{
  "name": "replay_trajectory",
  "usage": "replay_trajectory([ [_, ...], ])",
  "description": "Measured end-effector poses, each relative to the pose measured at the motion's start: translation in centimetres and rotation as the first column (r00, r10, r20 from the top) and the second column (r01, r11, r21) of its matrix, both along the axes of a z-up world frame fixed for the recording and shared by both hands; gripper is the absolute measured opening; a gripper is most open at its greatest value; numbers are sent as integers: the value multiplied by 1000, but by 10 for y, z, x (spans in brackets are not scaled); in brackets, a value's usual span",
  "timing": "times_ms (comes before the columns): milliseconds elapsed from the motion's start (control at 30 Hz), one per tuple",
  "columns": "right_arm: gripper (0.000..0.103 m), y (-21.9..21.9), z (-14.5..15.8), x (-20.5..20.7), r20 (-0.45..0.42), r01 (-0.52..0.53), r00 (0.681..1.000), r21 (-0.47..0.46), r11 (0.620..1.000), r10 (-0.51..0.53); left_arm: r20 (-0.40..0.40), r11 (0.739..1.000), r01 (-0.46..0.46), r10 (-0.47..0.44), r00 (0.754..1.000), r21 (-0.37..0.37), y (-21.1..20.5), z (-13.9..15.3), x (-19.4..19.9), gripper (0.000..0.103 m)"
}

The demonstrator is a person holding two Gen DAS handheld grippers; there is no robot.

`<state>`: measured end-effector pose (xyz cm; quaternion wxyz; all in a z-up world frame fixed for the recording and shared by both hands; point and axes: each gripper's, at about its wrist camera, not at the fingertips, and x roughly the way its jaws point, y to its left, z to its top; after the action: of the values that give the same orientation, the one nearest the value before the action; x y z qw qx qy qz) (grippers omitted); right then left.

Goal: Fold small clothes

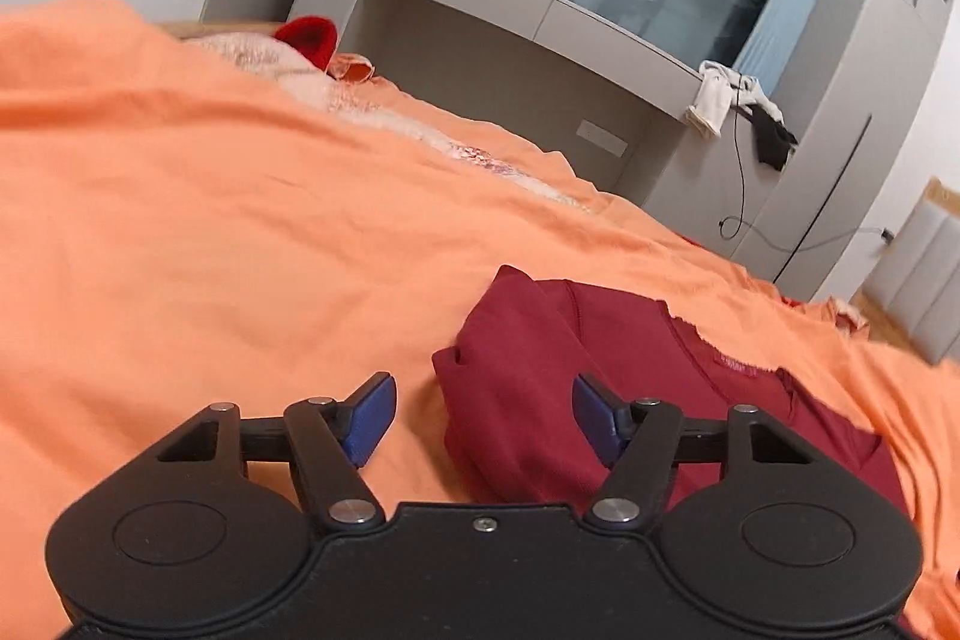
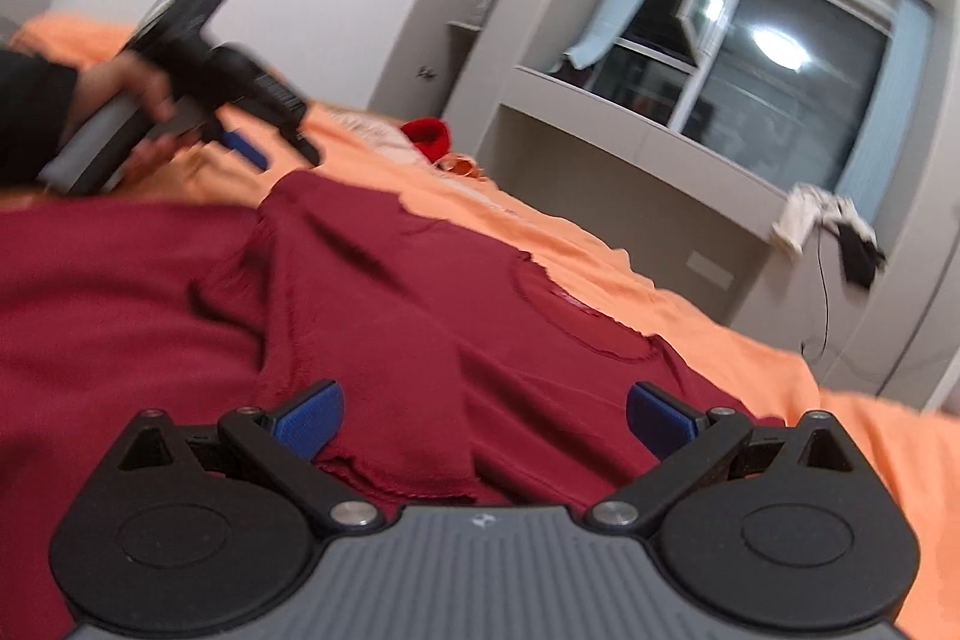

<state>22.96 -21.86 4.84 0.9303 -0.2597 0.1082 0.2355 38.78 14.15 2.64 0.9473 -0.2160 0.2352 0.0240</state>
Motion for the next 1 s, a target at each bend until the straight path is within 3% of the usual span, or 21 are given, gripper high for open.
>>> replay_trajectory([
  [67,103,5,-4,-3,11,-3,1000,-24,1000,3,-6,1000,13,-13,1000,-7,-1,-4,8,59],
  [100,103,8,-6,-4,13,-4,1000,-30,1000,4,-18,1000,26,-27,999,-9,-1,-5,12,47],
  [133,103,8,-6,-3,12,-4,1000,-30,1000,5,-31,999,40,-40,999,-12,-4,-9,14,27],
  [200,103,10,-7,-2,5,-3,1000,-24,1000,3,-65,999,43,-44,997,-7,-10,-16,18,5],
  [333,103,12,-10,0,-12,4,1000,-26,1000,-4,-37,997,-40,37,999,-66,1,-19,11,3],
  [433,103,13,-12,-1,-15,4,1000,-33,999,-5,-82,989,-101,92,992,-111,10,-25,14,3],
  [500,103,10,-12,-2,-15,4,1000,-34,999,-5,-110,990,-96,85,990,-103,9,-29,17,7],
  [667,103,-1,-8,-5,-41,2,999,-17,1000,-3,-123,989,-92,78,989,-113,9,-27,16,28],
  [833,103,-30,-4,-6,-127,90,989,63,994,-82,-90,989,-42,29,996,-145,5,-16,-4,68],
  [1000,103,-71,-9,-14,-230,230,953,120,966,-198,-82,998,40,-44,996,-50,-19,-6,-29,76],
])
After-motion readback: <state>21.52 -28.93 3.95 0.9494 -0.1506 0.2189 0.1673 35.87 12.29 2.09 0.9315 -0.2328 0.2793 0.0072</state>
